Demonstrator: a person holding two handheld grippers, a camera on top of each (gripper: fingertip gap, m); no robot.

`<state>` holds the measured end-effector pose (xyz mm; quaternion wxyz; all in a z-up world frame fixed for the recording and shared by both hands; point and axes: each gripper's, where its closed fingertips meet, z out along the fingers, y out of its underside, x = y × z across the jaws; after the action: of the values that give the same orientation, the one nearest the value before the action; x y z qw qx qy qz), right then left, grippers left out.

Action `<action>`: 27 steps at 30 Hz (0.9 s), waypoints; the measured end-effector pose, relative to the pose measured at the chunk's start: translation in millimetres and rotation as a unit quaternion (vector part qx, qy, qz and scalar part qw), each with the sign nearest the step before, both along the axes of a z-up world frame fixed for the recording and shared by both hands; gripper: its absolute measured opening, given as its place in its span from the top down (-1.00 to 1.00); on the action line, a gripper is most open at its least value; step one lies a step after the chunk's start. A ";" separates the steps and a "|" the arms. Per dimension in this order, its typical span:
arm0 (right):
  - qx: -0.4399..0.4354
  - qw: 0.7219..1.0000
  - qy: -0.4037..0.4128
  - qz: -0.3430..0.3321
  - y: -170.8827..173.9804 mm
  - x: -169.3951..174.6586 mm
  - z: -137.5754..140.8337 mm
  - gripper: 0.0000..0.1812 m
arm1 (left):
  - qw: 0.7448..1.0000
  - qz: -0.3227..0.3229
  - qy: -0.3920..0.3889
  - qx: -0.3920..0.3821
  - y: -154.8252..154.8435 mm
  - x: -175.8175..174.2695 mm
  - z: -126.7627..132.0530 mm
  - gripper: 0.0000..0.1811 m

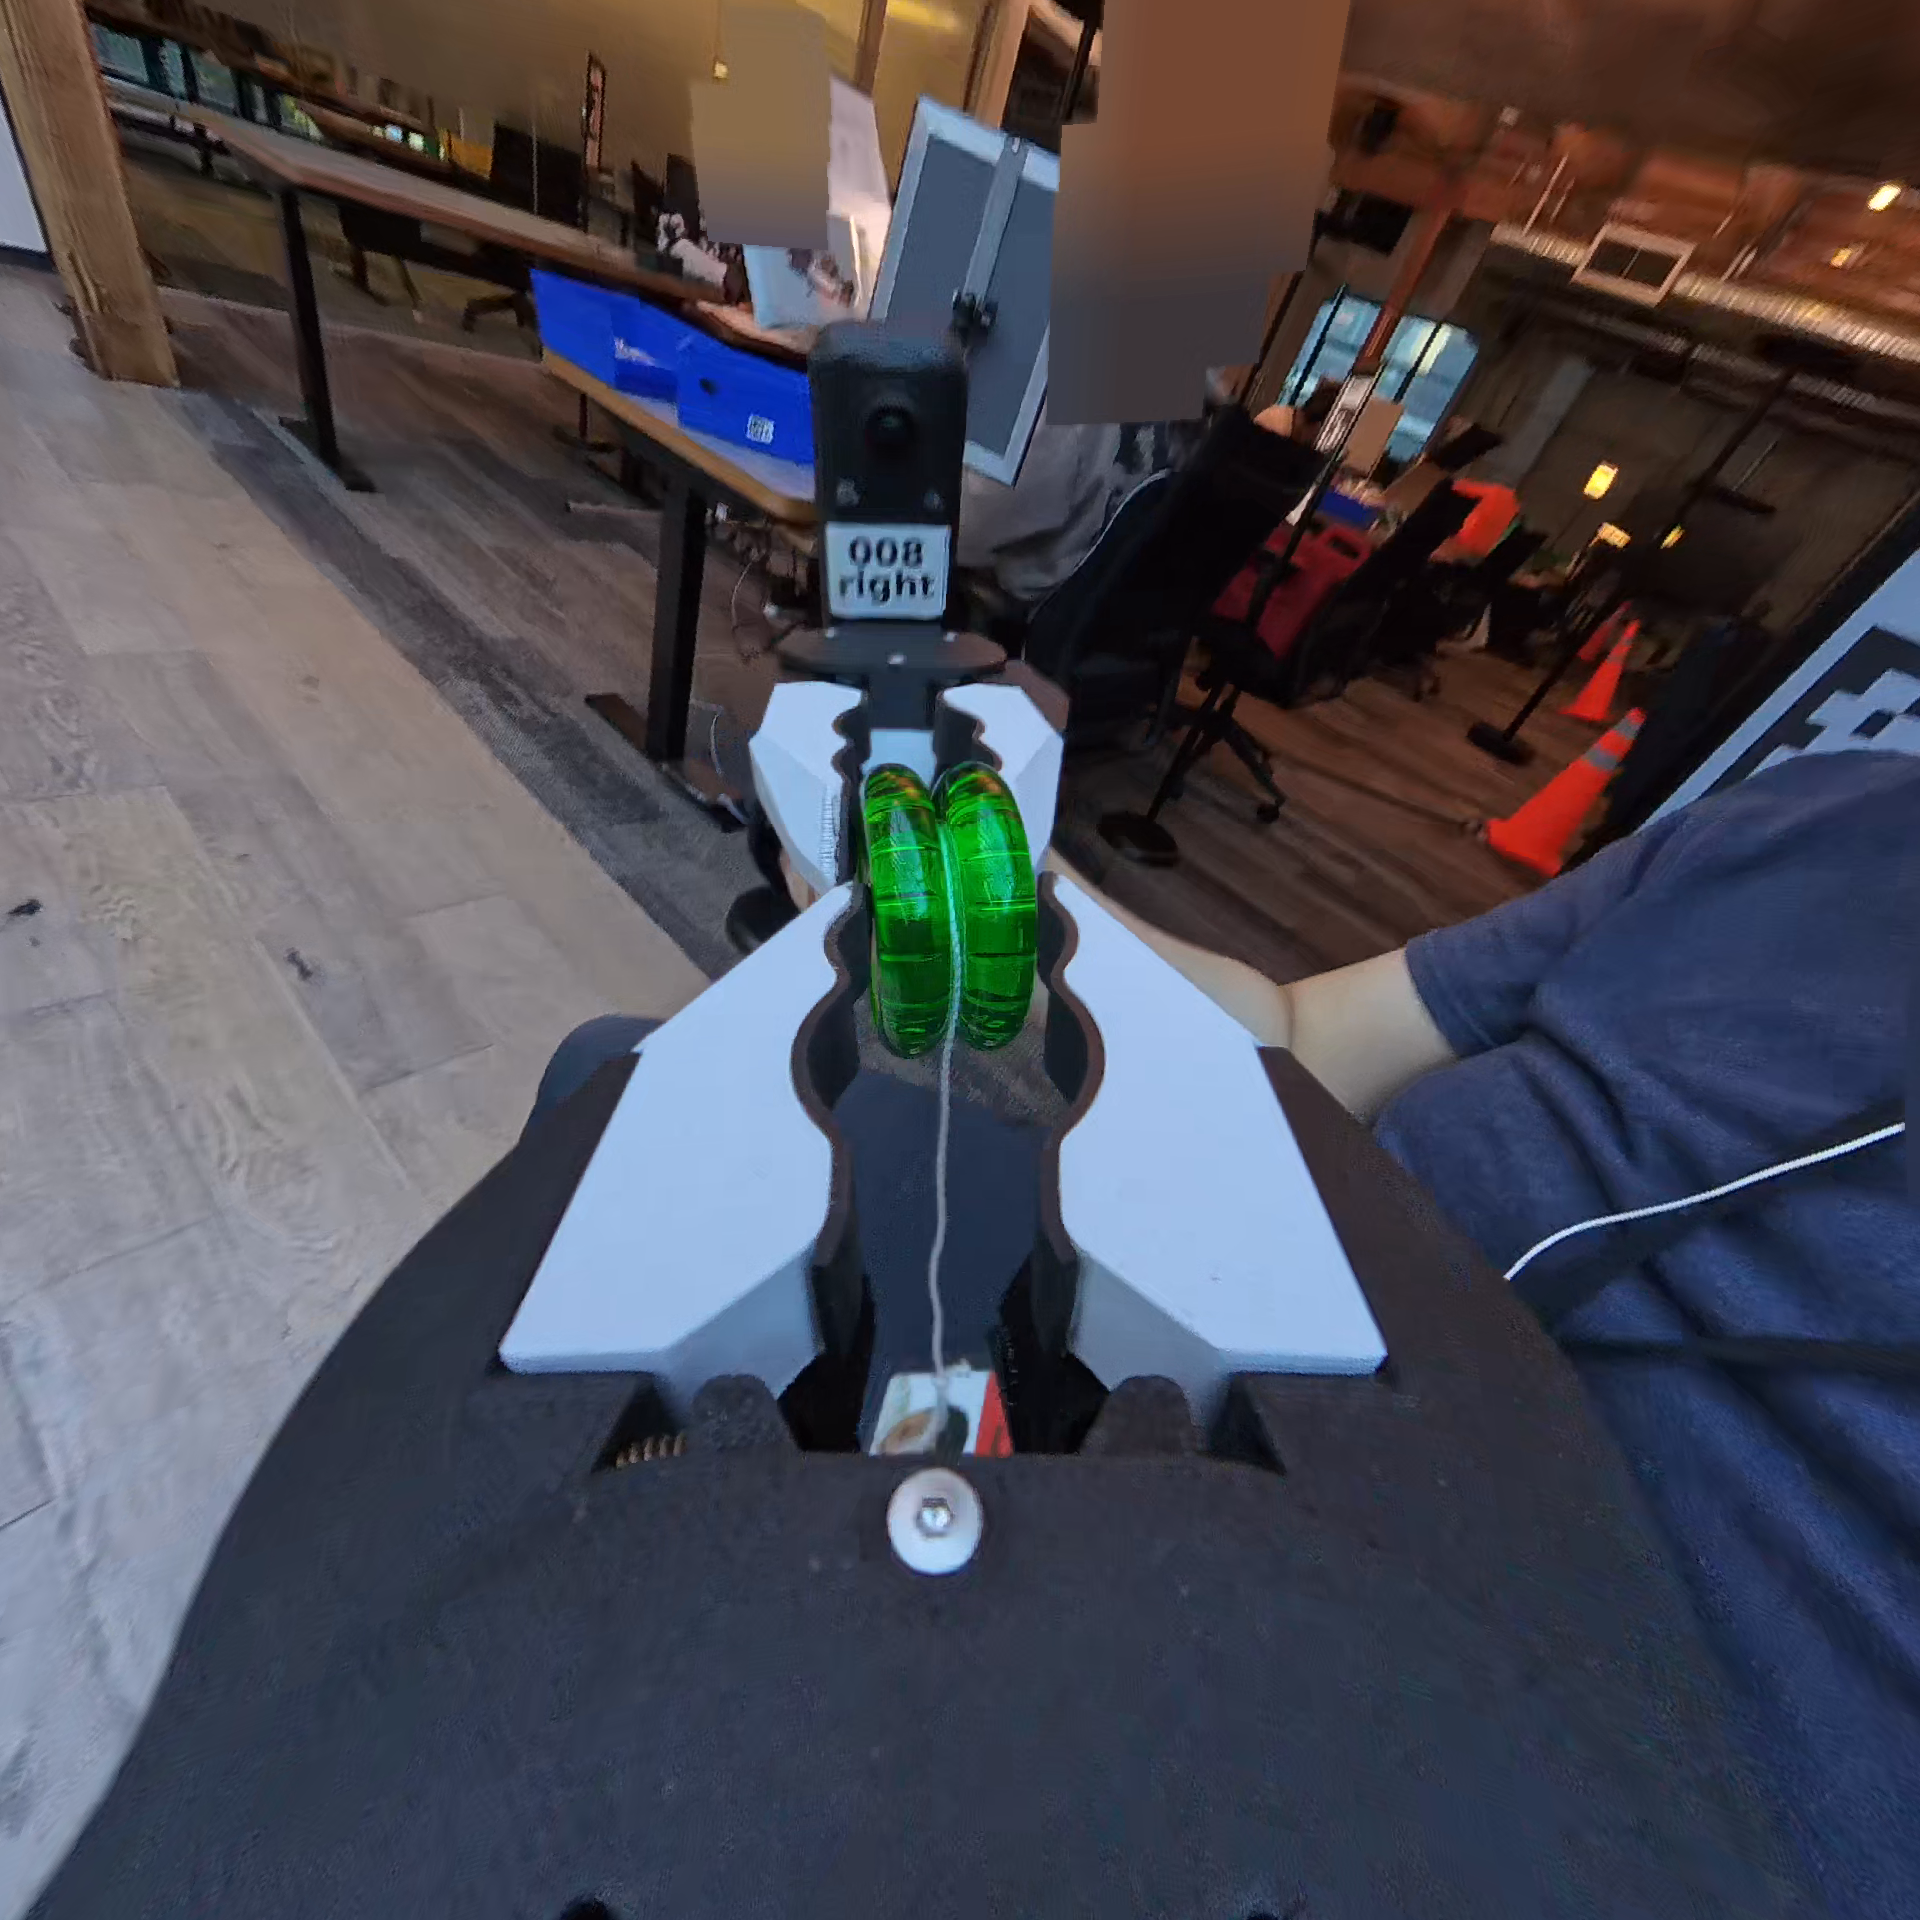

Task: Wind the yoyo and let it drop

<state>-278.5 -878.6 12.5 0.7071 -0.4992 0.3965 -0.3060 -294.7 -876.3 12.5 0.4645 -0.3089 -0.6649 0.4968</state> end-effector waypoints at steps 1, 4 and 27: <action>0.025 1.000 -0.017 0.007 -1.4 -1.2 3.6 0.67 | 0.999 -0.003 0.034 -0.001 -0.8 2.2 6.5 0.66; 0.109 0.991 -0.072 -0.016 -19.4 -1.4 11.6 0.68 | 0.995 0.022 0.097 0.007 -10.9 17.6 7.1 0.63; 0.010 0.997 -0.004 -0.071 -22.8 11.3 -13.6 0.42 | 0.999 0.038 0.017 -0.005 -20.9 10.3 -25.0 0.67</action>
<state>-267.2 -901.4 -1.1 0.6902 -0.4611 0.4310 -0.3539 -284.5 -897.2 -12.5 0.4551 -0.2767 -0.6659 0.5224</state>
